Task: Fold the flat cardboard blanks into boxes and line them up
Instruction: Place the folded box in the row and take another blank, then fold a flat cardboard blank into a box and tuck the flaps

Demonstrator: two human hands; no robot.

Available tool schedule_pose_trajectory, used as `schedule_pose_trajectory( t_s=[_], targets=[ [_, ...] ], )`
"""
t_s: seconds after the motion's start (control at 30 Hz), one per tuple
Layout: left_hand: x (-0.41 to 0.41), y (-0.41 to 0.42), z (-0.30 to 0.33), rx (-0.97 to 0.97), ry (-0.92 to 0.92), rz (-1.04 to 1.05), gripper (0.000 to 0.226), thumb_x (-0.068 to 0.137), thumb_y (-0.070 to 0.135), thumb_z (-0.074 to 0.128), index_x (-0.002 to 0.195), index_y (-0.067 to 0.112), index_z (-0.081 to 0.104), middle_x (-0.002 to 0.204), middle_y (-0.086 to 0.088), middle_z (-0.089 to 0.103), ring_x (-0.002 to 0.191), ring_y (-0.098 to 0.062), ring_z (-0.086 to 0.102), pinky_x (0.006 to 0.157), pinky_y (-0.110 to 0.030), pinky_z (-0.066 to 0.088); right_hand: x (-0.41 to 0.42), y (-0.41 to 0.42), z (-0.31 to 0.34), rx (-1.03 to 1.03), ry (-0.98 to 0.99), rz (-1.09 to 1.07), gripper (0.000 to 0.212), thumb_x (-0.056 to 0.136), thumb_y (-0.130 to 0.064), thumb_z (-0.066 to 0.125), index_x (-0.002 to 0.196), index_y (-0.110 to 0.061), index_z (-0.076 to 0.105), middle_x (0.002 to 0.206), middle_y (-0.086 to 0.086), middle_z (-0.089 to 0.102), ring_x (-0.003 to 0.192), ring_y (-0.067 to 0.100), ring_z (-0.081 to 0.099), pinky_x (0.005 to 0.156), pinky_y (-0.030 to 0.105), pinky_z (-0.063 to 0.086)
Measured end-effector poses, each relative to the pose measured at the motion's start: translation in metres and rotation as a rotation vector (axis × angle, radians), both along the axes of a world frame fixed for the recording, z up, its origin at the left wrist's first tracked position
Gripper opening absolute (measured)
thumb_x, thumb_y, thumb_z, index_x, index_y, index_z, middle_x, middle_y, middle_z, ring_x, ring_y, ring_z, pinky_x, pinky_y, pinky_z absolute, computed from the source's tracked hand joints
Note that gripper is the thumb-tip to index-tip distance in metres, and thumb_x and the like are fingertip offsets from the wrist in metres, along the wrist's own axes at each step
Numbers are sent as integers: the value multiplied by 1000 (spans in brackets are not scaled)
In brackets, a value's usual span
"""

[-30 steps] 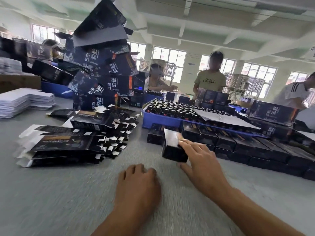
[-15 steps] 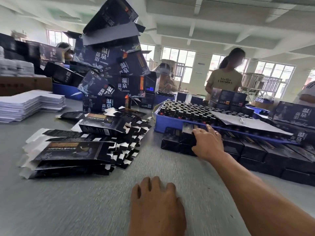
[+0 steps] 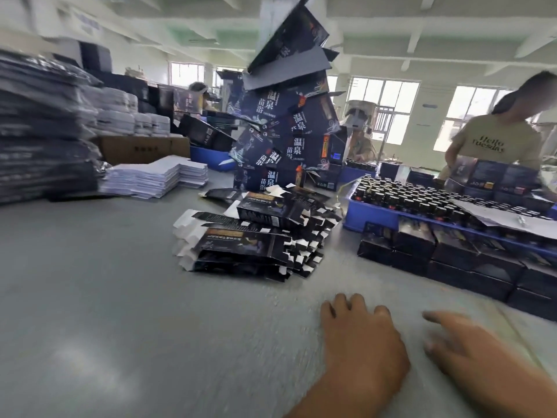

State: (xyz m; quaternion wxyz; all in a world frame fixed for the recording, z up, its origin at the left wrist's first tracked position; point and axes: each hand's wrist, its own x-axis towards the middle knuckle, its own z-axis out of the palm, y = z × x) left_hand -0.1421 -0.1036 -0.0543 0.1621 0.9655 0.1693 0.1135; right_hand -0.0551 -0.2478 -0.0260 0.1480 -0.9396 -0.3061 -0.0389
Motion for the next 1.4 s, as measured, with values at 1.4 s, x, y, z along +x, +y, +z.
schedule_pose_trajectory(
  t_s=[1.4],
  targets=[
    [-25, 5, 24, 187, 133, -202, 83, 74, 82, 55, 139, 33, 41, 163, -6, 18, 150, -27, 11, 118, -49, 12, -52, -41, -23, 309, -15, -30, 32, 105, -23, 44, 127, -30, 65, 121, -12, 67, 102, 2, 55, 88, 19, 42]
  ],
)
